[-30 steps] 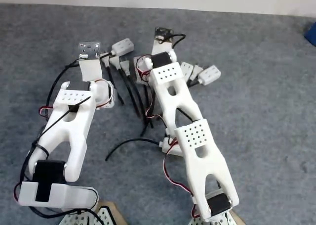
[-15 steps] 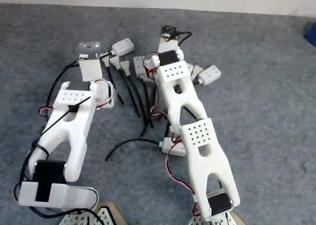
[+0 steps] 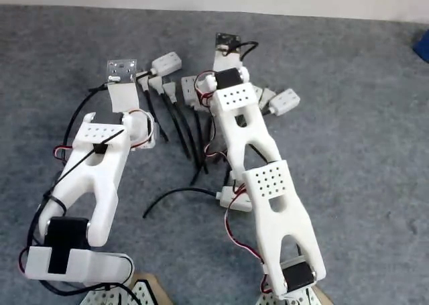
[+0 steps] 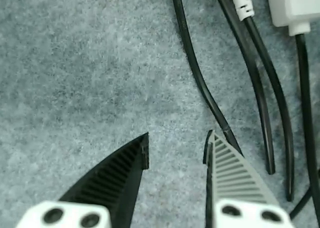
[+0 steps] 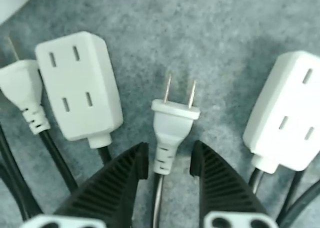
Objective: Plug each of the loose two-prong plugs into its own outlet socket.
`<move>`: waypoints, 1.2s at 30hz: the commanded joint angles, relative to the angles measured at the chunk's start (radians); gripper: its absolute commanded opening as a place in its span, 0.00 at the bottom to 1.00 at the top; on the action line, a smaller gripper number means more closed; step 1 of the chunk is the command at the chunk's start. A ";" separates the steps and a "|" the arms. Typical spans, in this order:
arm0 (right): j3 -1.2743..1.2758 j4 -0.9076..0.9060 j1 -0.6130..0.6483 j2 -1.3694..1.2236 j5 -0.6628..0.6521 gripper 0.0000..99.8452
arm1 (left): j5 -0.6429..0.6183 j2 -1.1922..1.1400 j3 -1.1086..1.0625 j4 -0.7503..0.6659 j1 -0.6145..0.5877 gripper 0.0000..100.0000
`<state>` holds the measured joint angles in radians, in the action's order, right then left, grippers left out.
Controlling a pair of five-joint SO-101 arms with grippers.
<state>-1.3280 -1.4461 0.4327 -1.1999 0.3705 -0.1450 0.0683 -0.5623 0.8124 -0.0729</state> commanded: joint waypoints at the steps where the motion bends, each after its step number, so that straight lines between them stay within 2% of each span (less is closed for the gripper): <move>1: -0.002 0.013 0.025 0.015 -0.011 0.15 | -0.005 0.044 0.004 -0.012 0.013 0.19; 6: -0.002 0.021 0.025 0.015 -0.011 0.16 | -0.006 0.045 0.007 -0.009 0.007 0.19; 11: -0.004 0.021 0.025 -0.004 -0.009 0.26 | -0.006 0.047 0.010 -0.009 0.007 0.19; 18: -0.015 0.021 0.031 -0.065 -0.009 0.26 | -0.006 0.047 0.012 -0.009 0.007 0.19; 20: -0.015 0.021 0.036 -0.065 -0.009 0.23 | -0.006 0.047 0.012 -0.009 0.007 0.19; 26: -0.015 0.035 0.036 -0.068 -0.009 0.06 | -0.006 0.047 0.012 -0.009 0.007 0.19; 36: -0.010 0.036 0.038 -0.074 -0.011 0.05 | -0.006 0.047 0.012 -0.009 0.007 0.19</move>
<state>-1.3372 -1.4354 0.4450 -1.2674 0.3675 -0.1450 0.0683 -0.5623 0.8124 -0.0729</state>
